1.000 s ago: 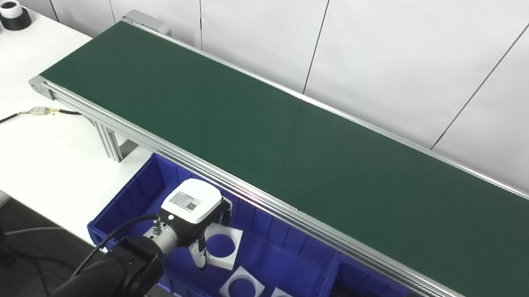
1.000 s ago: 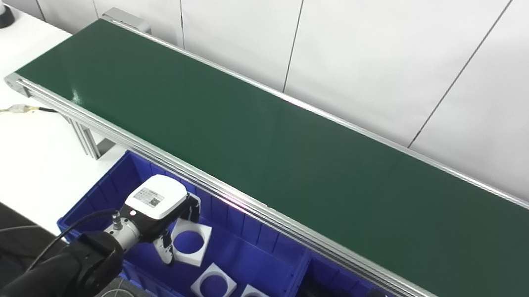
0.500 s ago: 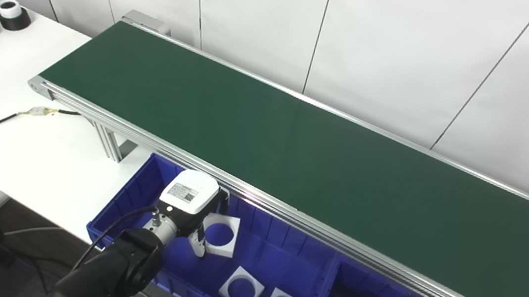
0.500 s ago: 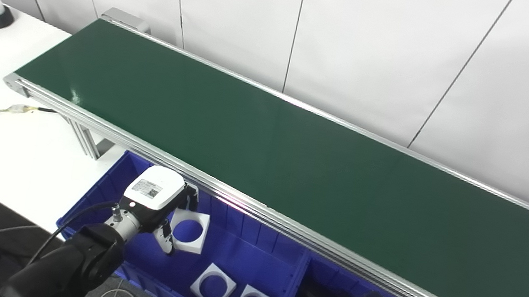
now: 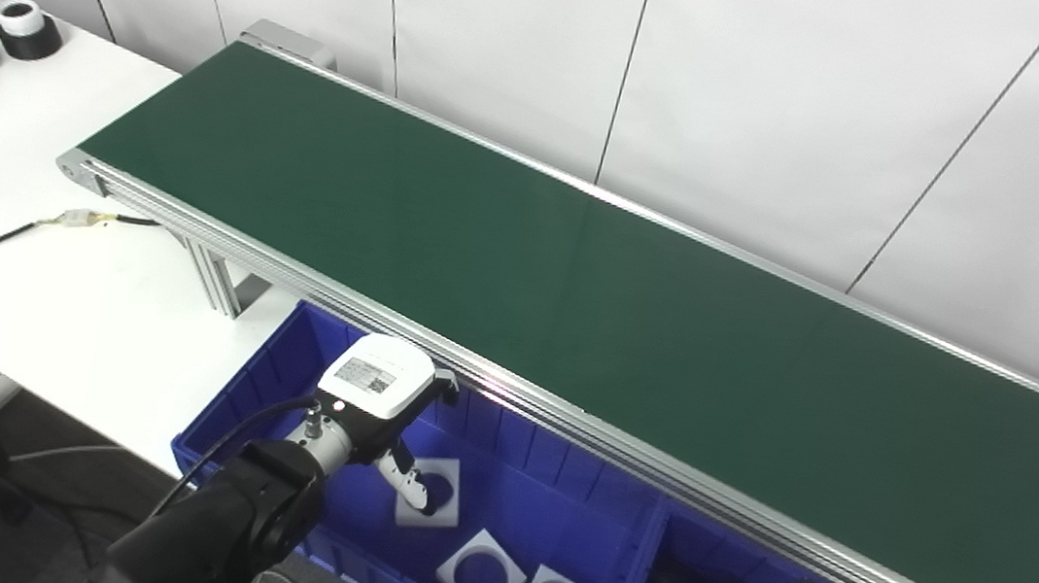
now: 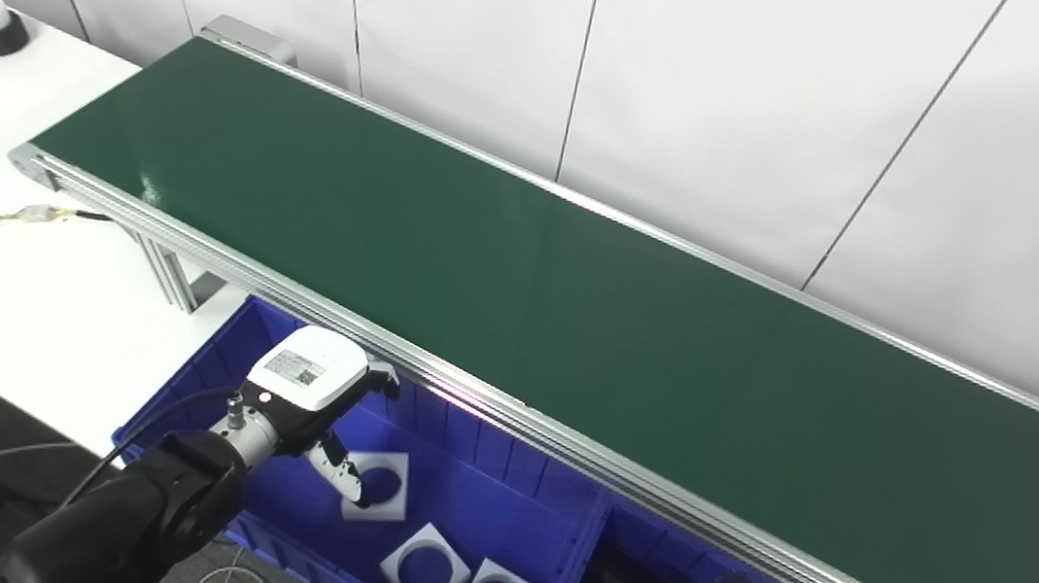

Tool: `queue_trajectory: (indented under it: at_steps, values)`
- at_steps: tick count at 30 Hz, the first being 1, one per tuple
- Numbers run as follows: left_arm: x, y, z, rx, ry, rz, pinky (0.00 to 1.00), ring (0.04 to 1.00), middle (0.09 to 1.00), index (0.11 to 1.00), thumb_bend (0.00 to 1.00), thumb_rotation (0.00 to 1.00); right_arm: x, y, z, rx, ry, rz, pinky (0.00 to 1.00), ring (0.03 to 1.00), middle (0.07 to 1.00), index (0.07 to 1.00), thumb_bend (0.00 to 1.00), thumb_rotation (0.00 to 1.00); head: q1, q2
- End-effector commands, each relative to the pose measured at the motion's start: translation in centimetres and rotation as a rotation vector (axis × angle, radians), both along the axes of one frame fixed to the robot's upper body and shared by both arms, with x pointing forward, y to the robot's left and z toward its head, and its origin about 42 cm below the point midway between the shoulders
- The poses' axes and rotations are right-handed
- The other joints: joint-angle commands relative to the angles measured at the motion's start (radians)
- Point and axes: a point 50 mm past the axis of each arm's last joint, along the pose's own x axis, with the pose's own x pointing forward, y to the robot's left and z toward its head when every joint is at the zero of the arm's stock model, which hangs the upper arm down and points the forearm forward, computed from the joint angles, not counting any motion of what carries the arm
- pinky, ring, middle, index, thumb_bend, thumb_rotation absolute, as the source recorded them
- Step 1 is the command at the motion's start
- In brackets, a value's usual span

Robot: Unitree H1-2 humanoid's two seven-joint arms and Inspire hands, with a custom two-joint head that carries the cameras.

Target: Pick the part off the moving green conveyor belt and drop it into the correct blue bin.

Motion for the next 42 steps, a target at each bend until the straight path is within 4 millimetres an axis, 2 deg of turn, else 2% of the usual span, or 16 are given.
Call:
queue_trajectory:
  at_steps: [1,7,11,15,20,24,28,32,34,35,36,37,38,40,41,42]
  values:
    - [0.8,0.2,1.5,0.021,-0.060,-0.007,0.62,0.681,0.712,0.697,1.00,0.41,0.5,0.0,1.1,0.017,-0.069,0.007,0.84,0.855,0.834,0.847,0.76,0.76,-0.001,0.000]
    - [0.7,-0.2,1.9,0.010,-0.054,-0.011,0.62,0.686,0.714,0.701,1.00,0.39,0.6,-0.1,1.0,0.014,-0.066,0.012,0.84,0.860,0.837,0.851,0.76,0.75,-0.008,0.001]
    - [0.5,-0.8,2.7,-0.068,-0.044,-0.021,0.62,0.687,0.715,0.698,1.00,0.37,0.7,-0.2,0.9,0.010,-0.062,0.014,0.83,0.858,0.841,0.850,0.76,0.76,-0.011,0.003]
    - [0.3,-1.8,3.9,-0.256,0.010,-0.036,0.63,0.693,0.722,0.708,1.00,0.36,0.8,-0.3,0.8,0.015,-0.059,0.015,0.85,0.867,0.843,0.848,0.78,0.76,-0.006,0.001]
    - [-0.2,-2.8,4.2,-0.675,0.137,-0.053,0.61,0.704,0.733,0.713,1.00,0.33,0.9,-0.3,0.7,0.011,-0.056,0.015,0.84,0.867,0.842,0.850,0.79,0.76,-0.011,0.004]
    - [-0.8,-3.6,4.1,-0.905,0.217,-0.084,0.64,0.712,0.738,0.723,1.00,0.38,1.0,-0.4,0.6,0.010,-0.053,0.021,0.84,0.866,0.851,0.852,0.78,0.76,-0.013,0.004]
    - [-1.5,-4.7,3.9,-1.138,0.239,-0.131,0.70,0.740,0.757,0.726,1.00,0.35,1.1,-0.3,0.6,0.021,-0.053,0.020,0.84,0.864,0.851,0.852,0.79,0.76,-0.023,0.007]
    - [-2.3,-6.2,3.0,-1.308,0.164,-0.159,0.73,0.777,0.793,0.734,1.00,0.35,1.4,0.0,0.6,0.024,-0.055,0.021,0.83,0.857,0.848,0.853,0.79,0.78,-0.072,0.013]
    - [-2.7,-7.2,2.2,-1.360,0.087,-0.162,0.74,0.809,0.820,0.741,0.91,0.34,1.4,0.2,0.6,0.028,-0.056,0.019,0.84,0.856,0.849,0.852,0.79,0.80,-0.098,0.016]
    - [-2.9,-7.7,1.7,-1.377,0.041,-0.160,0.74,0.817,0.825,0.741,0.87,0.36,1.4,0.3,0.6,0.032,-0.056,0.019,0.84,0.859,0.852,0.853,0.79,0.81,-0.137,0.017]
    - [-3.1,-8.2,1.1,-1.386,-0.006,-0.157,0.74,0.818,0.825,0.740,0.87,0.36,1.3,0.5,0.6,0.031,-0.058,0.016,0.84,0.859,0.852,0.853,0.79,0.81,-0.145,0.017]
    - [-3.2,-8.6,0.5,-1.389,-0.046,-0.153,0.74,0.821,0.829,0.744,0.85,0.39,1.3,0.7,0.6,0.029,-0.059,0.012,0.84,0.858,0.852,0.852,0.79,0.82,-0.202,0.017]
    - [-3.2,-9.1,-0.3,-1.388,-0.084,-0.151,0.74,0.825,0.835,0.749,0.84,0.43,1.2,0.9,0.7,0.028,-0.061,0.008,0.84,0.857,0.852,0.850,0.79,0.83,-0.202,0.017]
    - [-3.2,-9.8,-1.6,-1.369,-0.130,-0.158,0.76,0.842,0.855,0.776,0.81,0.52,1.0,1.5,0.7,0.024,-0.065,0.002,0.83,0.854,0.848,0.847,0.78,0.85,-0.293,0.011]
    - [-3.1,-10.1,-2.3,-1.359,-0.138,-0.162,0.80,0.863,0.878,0.804,0.81,0.59,0.9,2.0,0.7,0.023,-0.066,0.001,0.82,0.852,0.850,0.846,0.77,0.87,-0.362,0.003]
    - [-3.0,-10.3,-2.8,-1.351,-0.138,-0.162,0.81,0.869,0.884,0.810,0.81,0.61,0.8,2.3,0.7,0.019,-0.068,-0.002,0.82,0.852,0.850,0.846,0.76,0.87,-0.362,0.003]
